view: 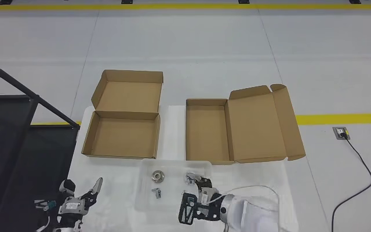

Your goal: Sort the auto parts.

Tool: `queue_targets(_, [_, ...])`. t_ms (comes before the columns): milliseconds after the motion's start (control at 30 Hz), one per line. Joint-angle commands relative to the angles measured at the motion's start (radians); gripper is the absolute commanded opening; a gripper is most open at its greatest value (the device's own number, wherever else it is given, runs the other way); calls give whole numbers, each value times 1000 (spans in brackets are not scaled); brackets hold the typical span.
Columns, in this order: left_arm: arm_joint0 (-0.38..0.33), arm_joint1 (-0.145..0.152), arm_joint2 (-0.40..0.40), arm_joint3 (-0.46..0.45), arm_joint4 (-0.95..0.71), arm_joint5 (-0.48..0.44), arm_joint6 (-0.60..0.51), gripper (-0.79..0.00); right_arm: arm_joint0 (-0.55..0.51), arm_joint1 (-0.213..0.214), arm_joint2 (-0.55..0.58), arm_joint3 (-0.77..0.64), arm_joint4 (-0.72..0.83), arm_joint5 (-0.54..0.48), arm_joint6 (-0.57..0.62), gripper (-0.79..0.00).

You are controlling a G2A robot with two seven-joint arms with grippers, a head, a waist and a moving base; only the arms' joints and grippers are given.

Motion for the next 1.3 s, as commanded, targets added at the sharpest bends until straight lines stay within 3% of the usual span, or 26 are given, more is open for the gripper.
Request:
queue_targets(0, [0,-1,-5,-1,-10,-5,-7,0,72,-15,-41,77,80,3,62,0])
queue_targets(300, [1,-8,-2,-13,12,9,-5,0,301,-85,-204,357,236,86,324,0])
queue_targets(600, [-9,-15,4,-1,17,24,-4,0,390,-127,-256,511,280,205,391,0])
queue_targets(1000, [-27,-24,16,10,34,35,-7,0,435,-157,-288,611,285,247,403,0])
queue_targets(1100, [-28,-26,16,11,36,37,-4,0,445,-165,-299,637,283,251,390,-114])
queue_targets(1133, [-28,-27,16,11,36,38,-4,0,448,-168,-301,646,283,252,385,-212])
queue_targets(1167, [-27,-27,15,11,37,39,-4,0,451,-170,-303,654,282,254,380,-376])
queue_targets(1267, [-25,-29,13,12,37,41,-2,0,458,-176,-305,676,283,259,367,-576])
